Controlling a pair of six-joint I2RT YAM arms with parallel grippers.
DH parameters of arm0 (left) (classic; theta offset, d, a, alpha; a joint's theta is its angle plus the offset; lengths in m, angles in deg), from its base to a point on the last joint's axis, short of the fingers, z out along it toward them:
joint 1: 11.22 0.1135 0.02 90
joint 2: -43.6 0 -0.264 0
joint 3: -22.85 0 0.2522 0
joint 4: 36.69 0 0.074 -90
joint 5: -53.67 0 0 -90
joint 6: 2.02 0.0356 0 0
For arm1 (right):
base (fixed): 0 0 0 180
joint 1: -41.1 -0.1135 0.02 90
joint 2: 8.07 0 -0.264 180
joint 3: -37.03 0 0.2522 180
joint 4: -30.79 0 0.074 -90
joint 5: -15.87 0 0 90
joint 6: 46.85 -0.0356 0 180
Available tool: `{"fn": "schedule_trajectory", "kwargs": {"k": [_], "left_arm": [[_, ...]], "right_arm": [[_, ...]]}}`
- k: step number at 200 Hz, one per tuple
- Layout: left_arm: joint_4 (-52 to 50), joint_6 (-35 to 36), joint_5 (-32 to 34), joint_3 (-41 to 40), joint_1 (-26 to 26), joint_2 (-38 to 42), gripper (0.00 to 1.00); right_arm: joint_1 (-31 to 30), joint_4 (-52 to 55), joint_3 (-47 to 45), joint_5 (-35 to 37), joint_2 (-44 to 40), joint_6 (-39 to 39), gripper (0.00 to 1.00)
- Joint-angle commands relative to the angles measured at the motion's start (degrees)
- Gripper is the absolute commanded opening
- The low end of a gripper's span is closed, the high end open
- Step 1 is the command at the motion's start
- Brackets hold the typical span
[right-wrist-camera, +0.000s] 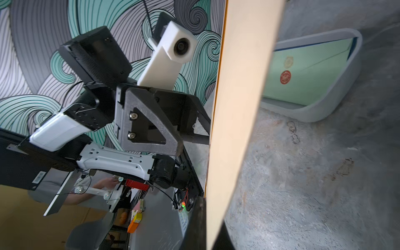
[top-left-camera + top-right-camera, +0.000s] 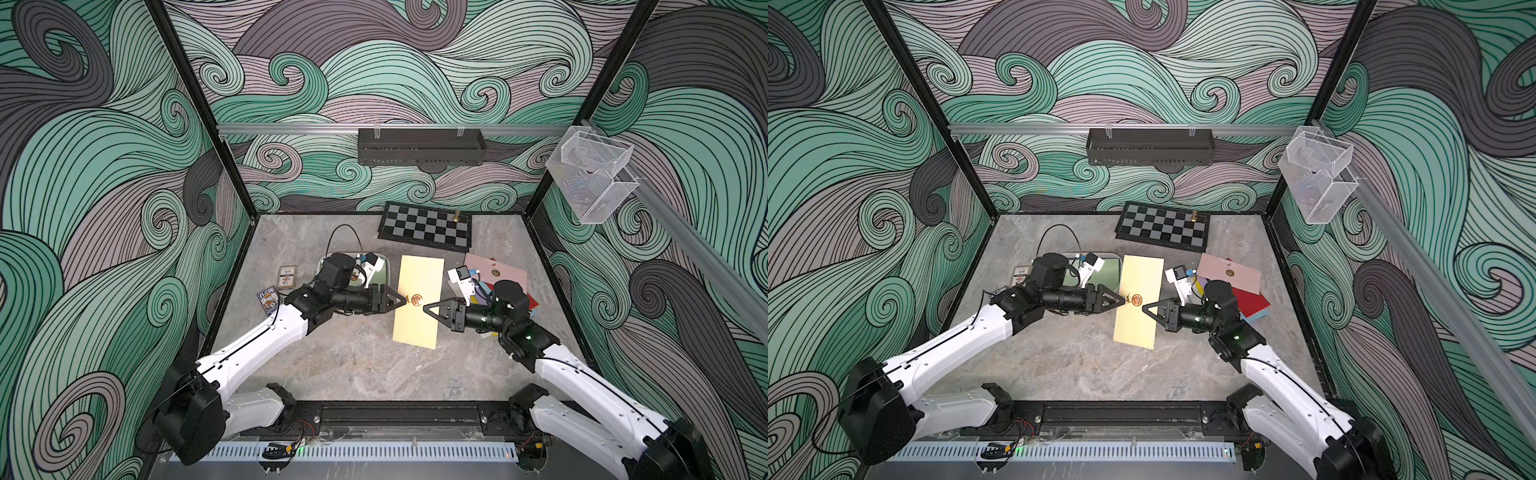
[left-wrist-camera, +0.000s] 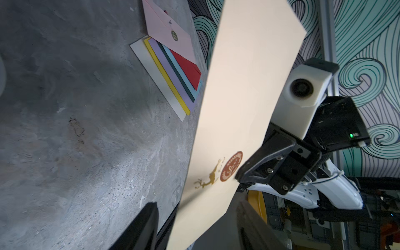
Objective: Put the sealed envelopes into the storage box
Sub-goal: Pick up the envelope from the center of the board.
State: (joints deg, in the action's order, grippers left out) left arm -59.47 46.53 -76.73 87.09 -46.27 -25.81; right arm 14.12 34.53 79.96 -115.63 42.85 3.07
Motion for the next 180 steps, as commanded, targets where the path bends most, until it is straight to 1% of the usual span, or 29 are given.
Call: {"fn": "schedule_trajectory", "kwargs": {"k": [1, 17, 38, 52, 56, 63, 90, 91, 94, 102, 104, 109, 118, 127, 136, 149, 153, 167, 180], "left_arm": [[4.42, -1.52, -6.26, -0.61, 0.05, 0.14, 0.60], [6.55, -2.50, -6.66, -1.12, 0.00, 0.59, 0.59], [8.65, -3.73, -7.29, -0.63, -0.11, 0.28, 0.53], [9.97, -4.74, -8.19, -0.33, -0.13, -0.33, 0.42], [10.11, -4.92, -8.32, -0.31, -0.15, -0.46, 0.41], [10.16, -5.11, -8.34, -0.33, -0.14, -0.55, 0.37], [9.49, -4.92, -7.51, 0.08, -0.16, 0.19, 0.17], [9.34, -4.85, -7.41, 0.07, -0.13, 0.21, 0.16], [8.84, -4.56, -7.21, 0.37, -0.11, 0.37, 0.11], [6.02, -3.06, -6.25, 1.72, -0.03, 0.46, 0.02], [5.17, -2.33, -5.93, 2.21, -0.02, 0.56, 0.00], [2.01, -0.60, -4.95, 3.62, 0.06, 0.55, 0.00], [-4.78, 3.77, -1.74, 7.01, 0.15, 0.31, 0.00], [-10.80, 9.21, 1.03, 10.53, 0.20, -0.43, 0.00], [-20.61, 15.95, 3.69, 16.51, 0.70, -2.22, 0.00], [-34.61, 27.56, 9.66, 26.27, 0.85, -5.35, 0.00], [-37.68, 29.83, 11.69, 28.66, 0.86, -6.18, 0.00], [-44.30, 36.96, 19.36, 35.33, 0.86, -8.27, 0.00], [-46.27, 46.91, 23.56, 38.33, 0.95, -8.81, 0.00]], "right_arm": [[-0.07, -6.03, -1.03, -4.98, -1.03, -3.16, 0.00], [-0.09, -7.59, -1.13, -5.93, -0.67, -4.52, 0.00], [-0.18, -10.74, -1.29, -7.69, 1.16, -6.88, 0.00], [-0.26, -12.80, -1.53, -8.09, 2.30, -8.17, 0.00], [-0.30, -13.08, -1.50, -8.13, 2.55, -8.41, 0.00], [-0.25, -13.03, -1.44, -8.08, 2.90, -8.52, 0.00], [-0.26, -11.09, -0.68, -7.44, 3.31, -7.50, 0.00], [-0.22, -10.86, -0.60, -7.32, 3.31, -7.35, 0.01], [-0.26, -9.91, -0.30, -7.12, 3.36, -6.93, 0.08], [-0.19, -6.21, 0.71, -6.01, 3.48, -5.33, 0.35], [-0.18, -4.89, 1.02, -5.58, 3.55, -4.70, 0.41], [0.04, -1.18, 2.01, -4.39, 3.61, -2.86, 0.50], [0.71, 6.36, 3.92, -1.28, 3.44, 1.29, 0.56], [1.37, 12.07, 4.66, 2.89, 2.68, 5.33, 0.58], [1.86, 14.34, 3.74, 6.68, 1.30, 8.42, 0.59], [3.20, 15.29, 1.34, 10.39, -0.75, 10.13, 0.60], [3.56, 15.30, 0.59, 11.11, -1.31, 10.13, 0.60], [4.84, 15.35, -1.72, 12.93, -2.67, 9.61, 0.60], [5.42, 14.55, -3.63, 13.29, -3.30, 8.90, 0.60]]}}
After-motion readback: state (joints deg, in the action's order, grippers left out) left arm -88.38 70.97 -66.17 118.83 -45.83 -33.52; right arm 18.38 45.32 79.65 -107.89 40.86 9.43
